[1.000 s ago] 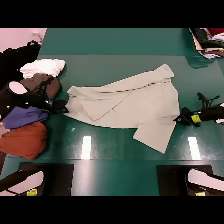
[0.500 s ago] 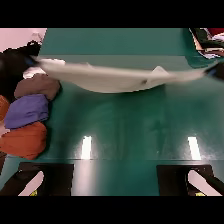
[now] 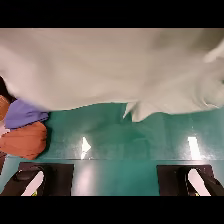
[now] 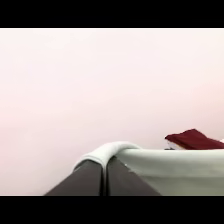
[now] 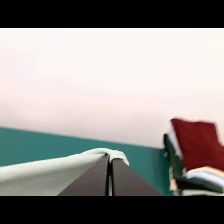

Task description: Fold the shirts.

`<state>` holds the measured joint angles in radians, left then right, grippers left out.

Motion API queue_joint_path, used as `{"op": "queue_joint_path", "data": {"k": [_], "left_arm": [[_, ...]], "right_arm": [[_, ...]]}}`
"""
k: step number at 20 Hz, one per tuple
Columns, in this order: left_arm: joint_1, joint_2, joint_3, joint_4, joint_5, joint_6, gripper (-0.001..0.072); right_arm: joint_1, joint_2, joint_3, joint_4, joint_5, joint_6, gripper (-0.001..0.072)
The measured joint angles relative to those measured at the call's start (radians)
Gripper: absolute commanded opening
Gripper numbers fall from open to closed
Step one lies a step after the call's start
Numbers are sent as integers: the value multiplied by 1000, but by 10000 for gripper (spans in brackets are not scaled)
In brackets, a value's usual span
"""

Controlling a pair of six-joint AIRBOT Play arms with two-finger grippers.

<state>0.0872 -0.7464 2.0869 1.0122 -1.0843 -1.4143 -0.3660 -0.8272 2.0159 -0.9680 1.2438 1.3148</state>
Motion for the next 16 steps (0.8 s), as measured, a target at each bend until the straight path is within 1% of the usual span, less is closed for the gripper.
{"op": "queue_joint_path", "data": {"k": [2,4,6,8,10,13,15,16], "left_arm": [[0,1,6,2,-2,-20,21],[0,-1,-50,2,-9,-31,21],[0,-24,-155,6,-29,-40,21],[0,-72,-272,6,-55,-45,21],[-1,-152,-403,6,-84,-48,21],[-2,-298,-565,5,-96,-48,21],[-2,-421,-632,8,-85,-47,22],[-2,-489,-654,5,-59,-47,21]], "right_arm": [[-30,-20,71,5,34,26,13],[-47,-59,104,5,82,48,13],[-52,-100,81,6,127,68,13],[-31,-153,11,4,172,79,13],[21,-232,-71,-29,217,88,13],[128,-380,-182,-125,266,104,13],[190,-502,-237,-177,279,116,13],[215,-564,-254,-193,274,117,13]]}}
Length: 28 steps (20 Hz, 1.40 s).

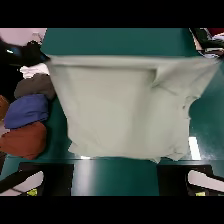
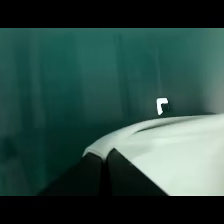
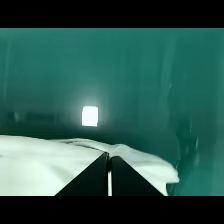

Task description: Fold the shirts.

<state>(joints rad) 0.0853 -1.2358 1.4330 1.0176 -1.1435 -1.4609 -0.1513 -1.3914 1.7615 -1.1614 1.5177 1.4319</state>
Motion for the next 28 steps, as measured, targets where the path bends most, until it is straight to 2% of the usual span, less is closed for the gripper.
{"op": "queue_joint_path", "data": {"k": [5,9,11,14,20,21,22,23,25,28], "left_arm": [[0,-271,-5,-86,214,57,21],[-1,-378,68,-141,335,100,21],[0,-397,92,-135,314,117,20],[0,-411,95,-78,208,127,20],[0,-418,-17,30,92,124,22],[0,-419,-29,35,85,124,77],[0,-418,-37,41,80,121,395],[1,-418,-44,53,77,114,568],[2,-417,-52,54,64,95,500],[2,-382,-58,85,8,77,501]], "right_arm": [[64,-281,40,-29,-130,9,13],[78,-414,161,-32,-209,11,12],[80,-429,185,-35,-220,11,12],[81,-404,133,-45,-221,10,12],[87,-284,-160,-65,-262,9,14],[88,-265,-208,-66,-278,9,21],[89,-249,-247,-66,-290,9,162],[91,-237,-283,-69,-299,9,365],[90,-219,-328,-50,-301,9,381],[74,-183,-360,-20,-267,6,373]]}}
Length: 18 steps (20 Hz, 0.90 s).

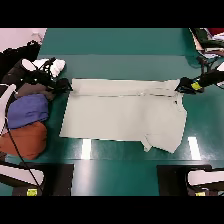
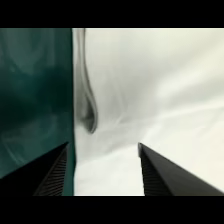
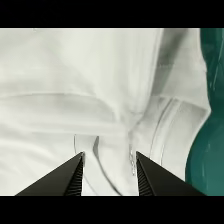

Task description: Fold the shirts.

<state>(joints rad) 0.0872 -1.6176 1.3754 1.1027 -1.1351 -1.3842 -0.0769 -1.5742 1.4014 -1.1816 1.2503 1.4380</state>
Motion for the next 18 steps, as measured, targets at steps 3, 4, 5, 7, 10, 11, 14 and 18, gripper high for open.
{"op": "queue_joint_path", "data": {"k": [3,4,5,7,10,11,14,18], "left_arm": [[0,90,-45,101,-93,-14,501],[0,127,-81,128,-117,-16,501],[0,172,-131,151,-139,-18,501],[0,262,-251,178,-164,-23,501],[0,391,-436,195,-179,-41,501],[0,431,-495,195,-177,-46,501],[0,509,-626,188,-166,-59,501],[0,547,-723,133,-118,-62,501]], "right_arm": [[-26,86,-45,18,64,-18,355],[-33,121,-69,23,79,-27,355],[-40,161,-97,27,98,-32,355],[-51,240,-161,31,116,-43,355],[-58,344,-249,37,124,-61,355],[-60,374,-274,36,124,-64,355],[-61,436,-317,37,117,-72,355],[-62,475,-334,37,116,-76,355]]}}
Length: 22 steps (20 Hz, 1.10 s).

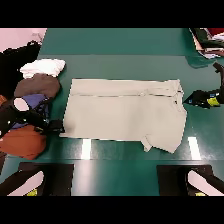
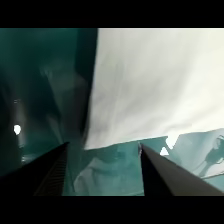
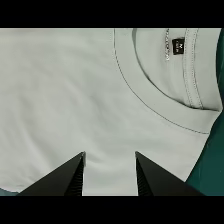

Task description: Fold the shirts.

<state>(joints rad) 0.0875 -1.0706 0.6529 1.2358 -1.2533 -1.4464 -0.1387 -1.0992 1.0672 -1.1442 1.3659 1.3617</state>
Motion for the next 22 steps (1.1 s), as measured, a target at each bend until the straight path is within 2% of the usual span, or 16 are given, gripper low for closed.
{"op": "queue_joint_path", "data": {"k": [6,8,13,14,15,16,22], "left_arm": [[0,13,-54,-81,61,7,493],[0,13,-63,-85,67,8,27],[-1,22,-44,-97,65,12,21],[-1,30,-35,-97,63,13,21],[-1,38,-26,-98,61,13,21],[-1,46,-16,-99,60,14,21],[-1,68,14,-111,57,14,22]], "right_arm": [[0,13,-3,0,12,-2,355],[0,14,-3,0,23,-2,355],[0,35,-48,-55,79,-2,361],[0,49,-81,-85,87,-1,414],[0,63,-121,-115,93,5,510],[0,77,-169,-142,104,9,535],[0,145,-438,-196,154,74,532]]}}
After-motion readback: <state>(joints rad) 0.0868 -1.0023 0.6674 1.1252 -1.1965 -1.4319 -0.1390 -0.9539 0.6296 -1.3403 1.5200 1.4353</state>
